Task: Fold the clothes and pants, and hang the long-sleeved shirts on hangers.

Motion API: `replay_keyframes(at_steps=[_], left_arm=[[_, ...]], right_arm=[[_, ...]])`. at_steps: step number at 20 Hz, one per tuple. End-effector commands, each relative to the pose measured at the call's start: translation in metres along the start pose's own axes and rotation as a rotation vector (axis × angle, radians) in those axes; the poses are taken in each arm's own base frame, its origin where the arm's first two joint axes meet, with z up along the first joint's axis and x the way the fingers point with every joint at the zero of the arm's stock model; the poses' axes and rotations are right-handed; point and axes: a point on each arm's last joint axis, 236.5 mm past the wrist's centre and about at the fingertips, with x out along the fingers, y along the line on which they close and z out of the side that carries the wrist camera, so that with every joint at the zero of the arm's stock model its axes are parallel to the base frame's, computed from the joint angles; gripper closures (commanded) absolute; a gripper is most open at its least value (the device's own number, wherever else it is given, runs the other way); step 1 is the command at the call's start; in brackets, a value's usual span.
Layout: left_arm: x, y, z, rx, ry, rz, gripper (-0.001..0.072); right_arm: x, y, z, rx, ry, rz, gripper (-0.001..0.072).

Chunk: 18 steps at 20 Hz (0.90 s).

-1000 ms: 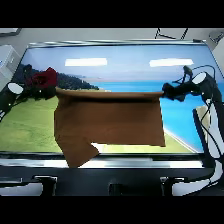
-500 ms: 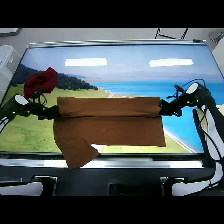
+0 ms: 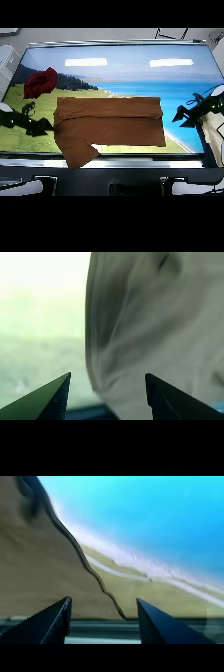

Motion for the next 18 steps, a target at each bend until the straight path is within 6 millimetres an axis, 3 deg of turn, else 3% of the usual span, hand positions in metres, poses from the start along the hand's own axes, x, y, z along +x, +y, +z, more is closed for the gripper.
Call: replay_keyframes(at_steps=[1,4,8,9,10,13,14,16,17,18], left_arm=[[0.04,-0.002,-0.075,-0.034,0.113,-0.1,0.0185],[0.062,-0.026,-0.084,-0.064,0.049,-0.216,0.0215],[0.086,-0.028,-0.093,-0.078,0.064,-0.171,0.0229],[0.09,-0.03,-0.093,-0.077,0.063,-0.157,0.0388],[0.091,-0.032,-0.093,-0.061,0.063,-0.149,0.0663],[0.088,-0.034,-0.087,-0.04,0.048,-0.145,0.0681],[0.086,-0.036,-0.085,-0.034,0.046,-0.147,0.0681],[0.08,-0.04,-0.082,-0.021,0.05,-0.155,0.0681],[0.078,-0.041,-0.08,-0.015,0.047,-0.157,0.0681],[0.075,-0.042,-0.077,-0.009,0.039,-0.157,0.0681]], right_arm=[[0.023,-0.019,-0.043,0.017,0.102,0.014,0.0202],[0.029,-0.014,-0.048,0.017,0.111,0.044,0.0203],[0.029,-0.005,-0.046,0.02,0.104,0.083,0.0204],[0.031,-0.005,-0.049,0.02,0.113,0.083,0.0204],[0.037,-0.007,-0.054,0.018,0.132,0.078,0.0204],[0.076,-0.007,-0.08,-0.026,0.205,0.049,0.0189],[0.089,-0.003,-0.084,-0.048,0.207,0.047,0.0151],[0.102,0.003,-0.084,-0.072,0.187,0.036,0.0157],[0.105,0.006,-0.083,-0.079,0.18,0.029,0.0171],[0.106,0.009,-0.083,-0.083,0.181,0.022,0.0246]])
